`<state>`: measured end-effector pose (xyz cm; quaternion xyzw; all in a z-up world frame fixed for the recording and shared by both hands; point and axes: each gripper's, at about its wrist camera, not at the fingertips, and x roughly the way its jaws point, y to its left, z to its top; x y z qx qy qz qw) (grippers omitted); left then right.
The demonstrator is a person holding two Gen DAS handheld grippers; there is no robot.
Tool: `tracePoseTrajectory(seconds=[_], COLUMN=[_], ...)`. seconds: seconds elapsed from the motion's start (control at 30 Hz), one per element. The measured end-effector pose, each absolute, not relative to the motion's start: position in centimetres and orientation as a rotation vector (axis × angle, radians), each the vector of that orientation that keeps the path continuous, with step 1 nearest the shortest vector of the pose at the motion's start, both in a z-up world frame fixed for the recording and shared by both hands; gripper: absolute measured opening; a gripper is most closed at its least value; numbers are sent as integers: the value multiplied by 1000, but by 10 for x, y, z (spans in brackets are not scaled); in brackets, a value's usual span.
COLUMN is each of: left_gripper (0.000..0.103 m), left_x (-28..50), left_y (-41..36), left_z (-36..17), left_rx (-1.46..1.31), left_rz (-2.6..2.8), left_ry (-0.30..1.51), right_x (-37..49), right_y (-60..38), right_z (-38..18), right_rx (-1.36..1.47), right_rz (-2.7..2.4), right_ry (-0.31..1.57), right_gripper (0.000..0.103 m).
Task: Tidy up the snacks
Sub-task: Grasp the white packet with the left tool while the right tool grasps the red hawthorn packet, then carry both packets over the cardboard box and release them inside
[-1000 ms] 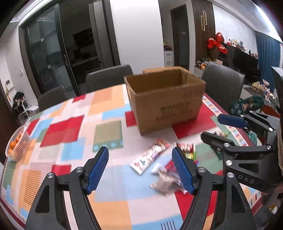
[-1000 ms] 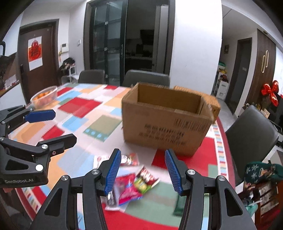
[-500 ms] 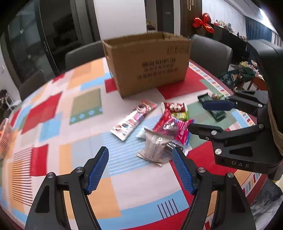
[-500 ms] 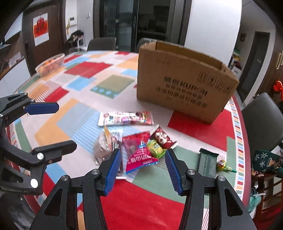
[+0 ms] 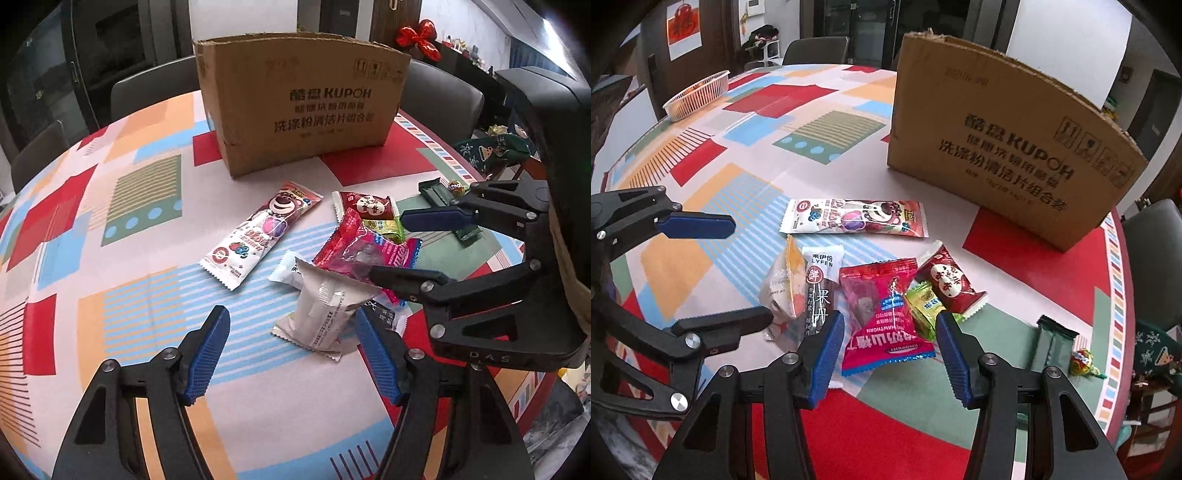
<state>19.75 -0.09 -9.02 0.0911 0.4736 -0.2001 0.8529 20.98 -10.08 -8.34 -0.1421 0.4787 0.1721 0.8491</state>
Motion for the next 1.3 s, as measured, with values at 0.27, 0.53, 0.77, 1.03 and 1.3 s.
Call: tracePoseTrajectory(seconds=[0.27,0.53,0.77,1.03,1.3], left_gripper=[55,39,33,32,32], left_x=[206,217,216,204,192], left_y=[-5,2,5,0,-7], left_z=[-107,-115,-108,-95,-65], left_rx=[154,50,0,25,53], left_rz=[-449,-431,-402,-369,-348], left_ry=[1049,1093,1083,1050,979], right_x=[217,226,225,212,197], right_y=[-98,-97,-98,-107,-119], right_z=[-96,-106,-107,-95,-66], right_rx=[-281,-226,-184,-159,-140], right_rz=[379,384,371,347,328], right_ry=[1043,1075,1081,1040,968], right_gripper=[45,42,36,35,35])
